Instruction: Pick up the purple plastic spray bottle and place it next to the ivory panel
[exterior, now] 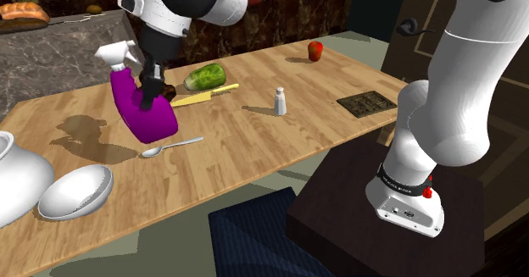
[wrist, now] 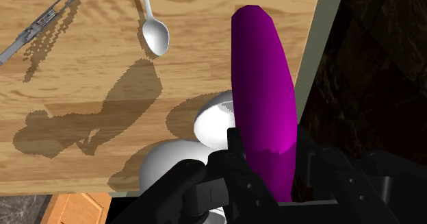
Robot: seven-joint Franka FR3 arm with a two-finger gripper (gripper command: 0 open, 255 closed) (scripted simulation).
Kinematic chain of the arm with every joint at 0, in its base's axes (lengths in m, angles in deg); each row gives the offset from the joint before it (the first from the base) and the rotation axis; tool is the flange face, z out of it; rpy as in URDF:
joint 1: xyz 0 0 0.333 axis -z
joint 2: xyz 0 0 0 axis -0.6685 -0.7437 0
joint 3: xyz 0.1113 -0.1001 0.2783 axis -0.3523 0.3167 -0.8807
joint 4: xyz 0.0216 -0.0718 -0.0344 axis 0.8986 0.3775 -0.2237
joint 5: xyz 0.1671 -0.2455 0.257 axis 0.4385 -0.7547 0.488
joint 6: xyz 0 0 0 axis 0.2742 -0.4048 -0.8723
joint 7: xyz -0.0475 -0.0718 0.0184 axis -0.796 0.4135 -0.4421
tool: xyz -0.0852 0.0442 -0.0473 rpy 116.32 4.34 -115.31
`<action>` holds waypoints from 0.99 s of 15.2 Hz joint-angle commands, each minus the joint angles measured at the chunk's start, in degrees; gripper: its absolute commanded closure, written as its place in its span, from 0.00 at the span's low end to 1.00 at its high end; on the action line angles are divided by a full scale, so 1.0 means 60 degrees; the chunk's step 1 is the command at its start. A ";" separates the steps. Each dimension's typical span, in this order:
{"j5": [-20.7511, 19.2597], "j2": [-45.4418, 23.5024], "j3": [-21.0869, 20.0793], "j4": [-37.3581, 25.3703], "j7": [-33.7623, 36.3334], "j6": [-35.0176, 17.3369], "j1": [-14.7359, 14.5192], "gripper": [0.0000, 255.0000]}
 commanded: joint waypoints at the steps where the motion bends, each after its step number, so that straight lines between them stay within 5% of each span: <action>1: -0.0074 0.0034 0.0012 -0.0201 0.0099 0.0227 0.0010 1.00; 15: -0.0505 0.0062 0.0071 -0.1914 0.0760 0.1893 0.0064 1.00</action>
